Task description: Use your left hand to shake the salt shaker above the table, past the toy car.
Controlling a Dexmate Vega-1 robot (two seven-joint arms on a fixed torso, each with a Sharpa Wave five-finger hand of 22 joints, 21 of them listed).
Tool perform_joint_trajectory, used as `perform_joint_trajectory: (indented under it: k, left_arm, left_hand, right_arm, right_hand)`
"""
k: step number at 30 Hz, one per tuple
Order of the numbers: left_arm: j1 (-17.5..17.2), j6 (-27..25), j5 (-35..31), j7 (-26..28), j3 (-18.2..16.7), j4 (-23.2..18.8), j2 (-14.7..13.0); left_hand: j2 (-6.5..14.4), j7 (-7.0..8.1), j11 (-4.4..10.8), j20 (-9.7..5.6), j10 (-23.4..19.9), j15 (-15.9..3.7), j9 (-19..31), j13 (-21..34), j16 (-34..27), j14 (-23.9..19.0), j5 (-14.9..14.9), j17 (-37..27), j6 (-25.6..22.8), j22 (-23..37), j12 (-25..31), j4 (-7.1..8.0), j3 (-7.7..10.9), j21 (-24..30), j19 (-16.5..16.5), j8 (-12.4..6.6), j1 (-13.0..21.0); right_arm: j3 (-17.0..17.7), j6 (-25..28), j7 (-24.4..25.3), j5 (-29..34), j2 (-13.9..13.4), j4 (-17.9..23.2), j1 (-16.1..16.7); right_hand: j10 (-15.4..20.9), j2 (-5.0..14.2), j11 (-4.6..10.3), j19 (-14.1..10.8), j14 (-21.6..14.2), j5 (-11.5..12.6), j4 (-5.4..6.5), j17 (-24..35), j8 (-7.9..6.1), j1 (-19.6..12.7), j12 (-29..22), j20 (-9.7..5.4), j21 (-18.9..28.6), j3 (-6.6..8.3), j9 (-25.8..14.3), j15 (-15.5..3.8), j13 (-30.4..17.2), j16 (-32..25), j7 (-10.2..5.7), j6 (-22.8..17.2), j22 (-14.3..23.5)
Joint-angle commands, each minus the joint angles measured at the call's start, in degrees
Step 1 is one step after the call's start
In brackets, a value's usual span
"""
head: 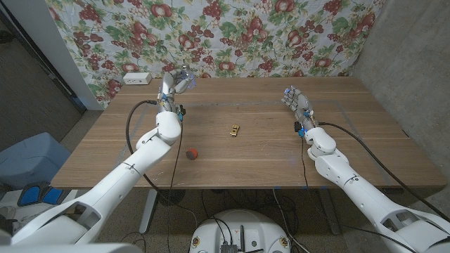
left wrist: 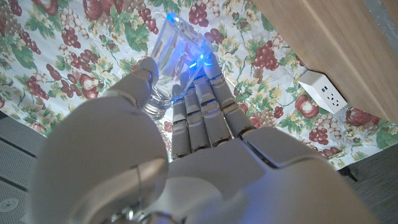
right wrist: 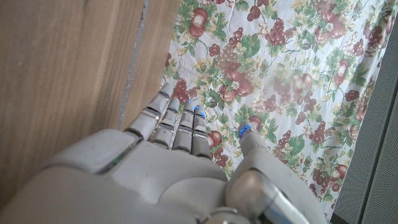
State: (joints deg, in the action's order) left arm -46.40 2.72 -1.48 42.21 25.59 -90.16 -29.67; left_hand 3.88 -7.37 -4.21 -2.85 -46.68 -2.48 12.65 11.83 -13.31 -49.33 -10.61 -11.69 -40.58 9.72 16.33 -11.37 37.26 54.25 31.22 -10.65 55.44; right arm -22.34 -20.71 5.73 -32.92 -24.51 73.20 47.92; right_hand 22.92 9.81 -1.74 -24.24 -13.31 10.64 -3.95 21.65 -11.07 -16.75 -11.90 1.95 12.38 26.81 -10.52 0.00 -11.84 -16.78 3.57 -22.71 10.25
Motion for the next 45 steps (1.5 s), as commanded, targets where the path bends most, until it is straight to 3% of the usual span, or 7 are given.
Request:
perform_joint_trajectory:
  k: [1,21,24,27,34,40,45]
  left_arm:
    - [-1.4,6.1,-3.2,3.8,-1.3,2.4,2.4]
    - [-3.7,3.1,-3.8,2.9,-2.9,-0.8,2.5]
    - [-4.3,-1.1,-2.2,0.2,-3.4,-3.4,1.6]
    - [-4.4,-10.9,0.0,-5.0,-3.6,-8.5,-0.5]
    - [-3.0,-24.5,2.6,-10.0,-2.9,-13.6,-2.7]
    - [-1.2,-32.5,5.4,-13.6,-2.2,-16.0,-4.5]
    - [-0.6,-34.6,6.6,-13.9,-1.6,-16.6,-5.2]
  left_hand:
    - [5.3,5.36,13.56,-5.34,-15.6,-10.79,0.2,0.3,0.0,-3.1,-0.2,0.0,-12.3,0.3,0.3,1.11,0.87,0.3,-0.2,-0.29,4.4]
    - [5.3,5.59,13.62,-5.41,-15.6,-10.86,0.2,0.3,0.1,-3.1,-0.1,-0.1,-12.1,0.3,0.2,1.03,0.88,0.4,-0.3,-0.25,4.4]
    - [5.3,5.59,13.73,-5.38,-15.6,-10.83,0.2,0.3,0.0,-3.1,-0.1,-0.1,-12.0,0.3,0.2,1.06,0.89,0.5,-0.2,-0.23,4.3]
    - [5.3,5.58,13.69,-5.36,-15.8,-10.83,0.2,0.3,0.1,-3.1,-0.1,-0.1,-12.1,0.3,0.2,1.06,0.9,0.5,-0.2,-0.25,4.3]
    - [5.3,5.36,13.6,-5.29,-15.8,-10.77,0.2,0.3,0.0,-3.3,-0.2,-0.1,-12.2,0.3,0.1,1.08,0.88,0.6,-0.1,-0.31,4.2]
    - [5.2,5.18,13.27,-5.19,-15.9,-10.74,0.1,0.3,0.0,-3.4,-0.2,-0.1,-12.3,0.3,0.1,1.04,0.88,0.6,-0.1,-0.31,4.2]
    - [5.2,5.18,13.24,-5.14,-15.9,-10.73,0.1,0.3,0.1,-3.3,-0.2,-0.1,-12.2,0.3,0.1,0.99,0.95,0.7,0.0,-0.31,4.2]
  right_arm:
    - [0.1,-0.1,-0.1,0.1,-0.3,0.6,0.4]
    - [0.4,-0.2,0.1,-0.1,-0.9,2.1,1.7]
    - [0.4,-0.1,0.1,-0.2,-0.9,2.2,1.8]
    - [0.4,-0.1,0.2,-0.1,-0.9,2.5,1.9]
    - [0.4,-0.1,0.2,-0.1,-1.0,2.7,2.1]
    - [0.4,-0.1,0.3,-0.1,-1.0,2.8,2.2]
    - [0.4,-0.1,0.5,0.1,-1.1,3.0,2.3]
  right_hand:
    - [0.2,0.07,0.21,-0.3,-0.3,0.4,0.03,0.3,-0.22,0.5,0.0,-0.14,-0.2,0.56,-0.3,0.02,-0.3,0.2,-0.07,-0.5,0.1]
    - [0.4,0.04,-0.03,-0.3,-0.3,0.4,-0.01,0.4,-0.21,0.5,-0.1,-0.16,-0.2,0.57,-0.3,-0.01,-0.3,0.3,-0.06,-0.5,0.1]
    - [0.3,0.05,0.12,-0.3,-0.3,0.4,-0.01,0.4,-0.22,0.5,-0.1,-0.18,-0.2,0.58,-0.3,0.09,-0.3,0.3,-0.04,-0.5,0.1]
    - [0.3,0.05,0.09,-0.3,-0.3,0.4,-0.02,0.4,-0.22,0.5,0.0,-0.16,-0.2,0.58,-0.3,0.03,-0.3,0.3,-0.05,-0.5,0.1]
    - [0.3,0.04,0.05,-0.3,-0.4,0.4,-0.02,0.4,-0.21,0.5,0.0,-0.14,-0.2,0.57,-0.3,0.1,-0.3,0.3,-0.05,-0.5,0.1]
    - [0.3,0.03,0.05,-0.3,-0.4,0.4,-0.03,0.4,-0.21,0.5,0.0,-0.12,-0.2,0.57,-0.3,0.12,-0.3,0.3,-0.09,-0.5,0.1]
    - [0.3,0.04,0.01,-0.3,-0.4,0.4,-0.02,0.4,-0.2,0.5,0.0,-0.14,-0.2,0.57,-0.3,0.09,-0.3,0.3,-0.09,-0.5,0.1]
